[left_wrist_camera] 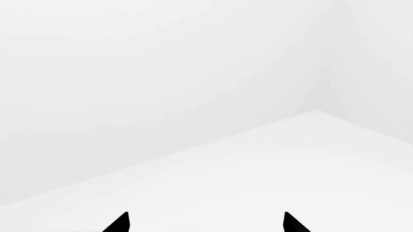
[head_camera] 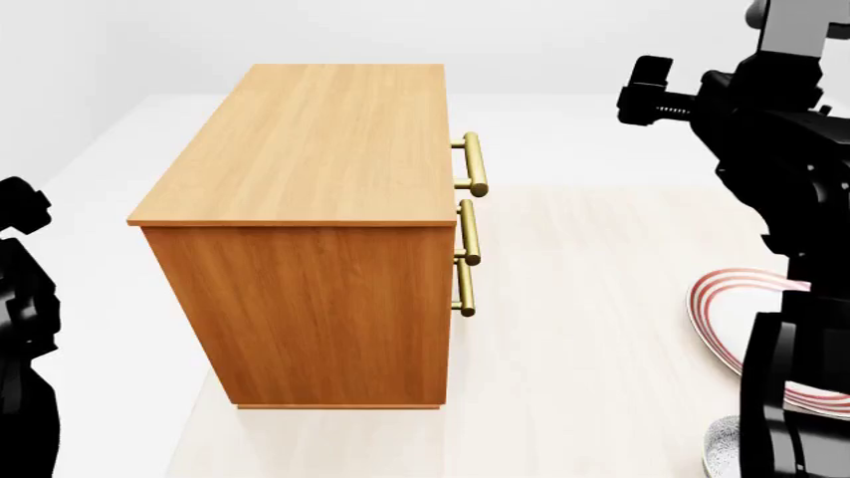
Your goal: Open the top drawer of the cabinet and put the bowl in it.
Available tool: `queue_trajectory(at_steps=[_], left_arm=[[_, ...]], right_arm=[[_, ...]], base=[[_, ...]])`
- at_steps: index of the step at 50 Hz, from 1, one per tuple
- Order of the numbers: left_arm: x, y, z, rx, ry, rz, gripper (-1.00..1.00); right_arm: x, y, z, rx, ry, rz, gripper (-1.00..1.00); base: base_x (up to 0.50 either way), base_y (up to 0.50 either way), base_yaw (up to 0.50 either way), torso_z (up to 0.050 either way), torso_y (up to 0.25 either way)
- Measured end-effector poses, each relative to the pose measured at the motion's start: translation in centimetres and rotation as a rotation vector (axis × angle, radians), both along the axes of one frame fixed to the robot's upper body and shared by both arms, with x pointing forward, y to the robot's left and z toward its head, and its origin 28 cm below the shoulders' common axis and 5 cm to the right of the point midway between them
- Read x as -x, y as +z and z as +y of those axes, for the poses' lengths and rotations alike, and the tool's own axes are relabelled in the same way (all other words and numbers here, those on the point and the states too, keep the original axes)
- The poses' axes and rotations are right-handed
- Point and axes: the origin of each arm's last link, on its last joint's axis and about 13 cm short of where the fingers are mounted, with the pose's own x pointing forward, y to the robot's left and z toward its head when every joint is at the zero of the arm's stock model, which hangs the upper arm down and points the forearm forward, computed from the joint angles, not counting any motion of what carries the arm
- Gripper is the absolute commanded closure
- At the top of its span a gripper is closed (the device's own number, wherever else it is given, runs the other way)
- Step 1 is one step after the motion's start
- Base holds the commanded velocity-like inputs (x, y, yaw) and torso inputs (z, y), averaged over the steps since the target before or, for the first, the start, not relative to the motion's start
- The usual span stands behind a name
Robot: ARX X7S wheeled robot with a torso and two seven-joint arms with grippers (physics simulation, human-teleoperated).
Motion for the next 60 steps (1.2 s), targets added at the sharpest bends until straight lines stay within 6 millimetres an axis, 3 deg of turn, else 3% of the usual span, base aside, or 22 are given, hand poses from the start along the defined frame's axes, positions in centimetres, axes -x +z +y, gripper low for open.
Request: queue_trajectory(at_steps=[8, 22, 32, 60], left_arm=[[0.1, 0.0, 0.1, 0.003, 0.002, 0.000, -1.00], [0.2, -0.2, 0.3, 0.010, 0.001, 0.001, -1.00], [0.4, -0.4, 0.5, 0.013, 0.006, 0.002, -1.00], [0.7, -0.7, 0.8, 0.013, 0.017, 0.011, -1.00]], right_arm=[[-0.3, 0.0, 0.5, -0.106, 0.025, 0.002, -1.00], [-1.8, -2.3, 3.1, -0.608, 0.183, 0.015, -1.00], [-2.5, -4.2, 5.0, -0.853, 0.240, 0.022, -1.00], [-2.6, -8.9, 8.8, -1.076, 0.321, 0.092, -1.00]], base=[[0.00, 0.00, 0.00, 0.000, 0.000], [0.00, 0.00, 0.00, 0.000, 0.000], [0.00, 0.00, 0.00, 0.000, 0.000], [0.00, 0.00, 0.00, 0.000, 0.000]])
